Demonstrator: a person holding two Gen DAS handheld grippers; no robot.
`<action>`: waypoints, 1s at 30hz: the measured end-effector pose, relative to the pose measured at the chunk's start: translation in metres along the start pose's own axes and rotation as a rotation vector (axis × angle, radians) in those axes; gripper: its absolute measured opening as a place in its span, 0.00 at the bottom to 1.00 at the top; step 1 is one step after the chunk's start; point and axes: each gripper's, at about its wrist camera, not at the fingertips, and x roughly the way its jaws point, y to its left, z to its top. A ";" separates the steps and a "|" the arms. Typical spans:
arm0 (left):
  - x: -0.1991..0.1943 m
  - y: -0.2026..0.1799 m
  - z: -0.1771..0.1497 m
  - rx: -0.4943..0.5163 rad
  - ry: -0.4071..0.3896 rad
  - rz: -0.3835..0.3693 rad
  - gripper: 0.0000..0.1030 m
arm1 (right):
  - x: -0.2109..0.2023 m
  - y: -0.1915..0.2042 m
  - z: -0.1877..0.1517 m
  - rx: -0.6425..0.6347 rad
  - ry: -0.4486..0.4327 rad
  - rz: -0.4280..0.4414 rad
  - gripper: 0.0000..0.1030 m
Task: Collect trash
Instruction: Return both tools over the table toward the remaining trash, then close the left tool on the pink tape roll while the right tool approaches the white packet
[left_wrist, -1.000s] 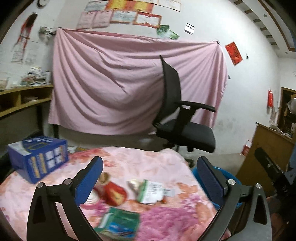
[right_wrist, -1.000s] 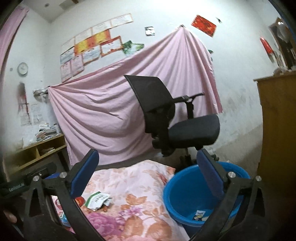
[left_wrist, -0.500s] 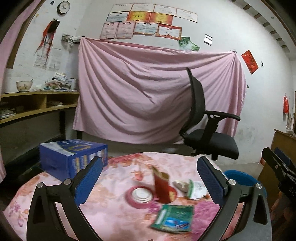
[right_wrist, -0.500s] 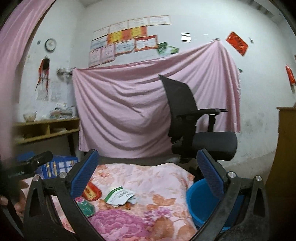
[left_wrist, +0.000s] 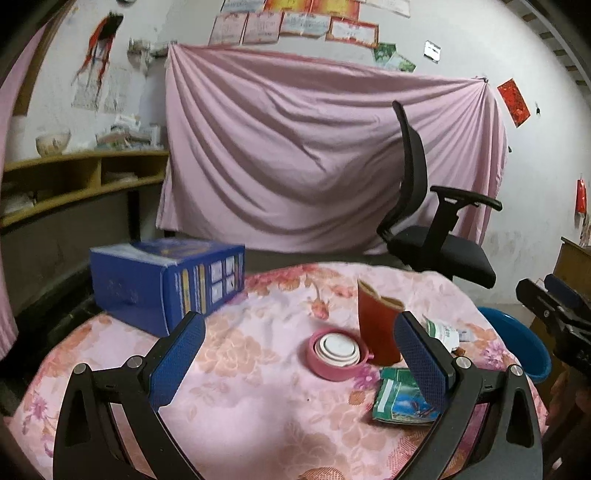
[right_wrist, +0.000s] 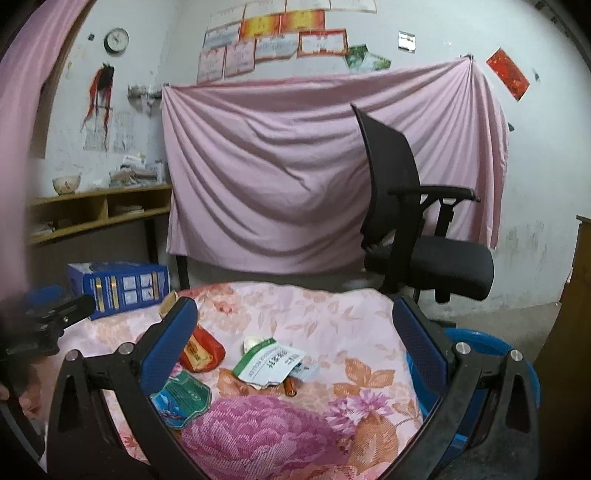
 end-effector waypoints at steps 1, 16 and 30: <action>0.005 0.001 0.000 -0.007 0.022 -0.006 0.97 | 0.004 0.001 0.000 -0.001 0.016 -0.006 1.00; 0.066 -0.004 0.001 0.073 0.289 -0.098 0.96 | 0.068 -0.001 -0.012 0.033 0.280 0.010 1.00; 0.112 -0.017 -0.008 0.140 0.468 -0.182 0.61 | 0.103 0.006 -0.022 0.051 0.440 0.054 0.94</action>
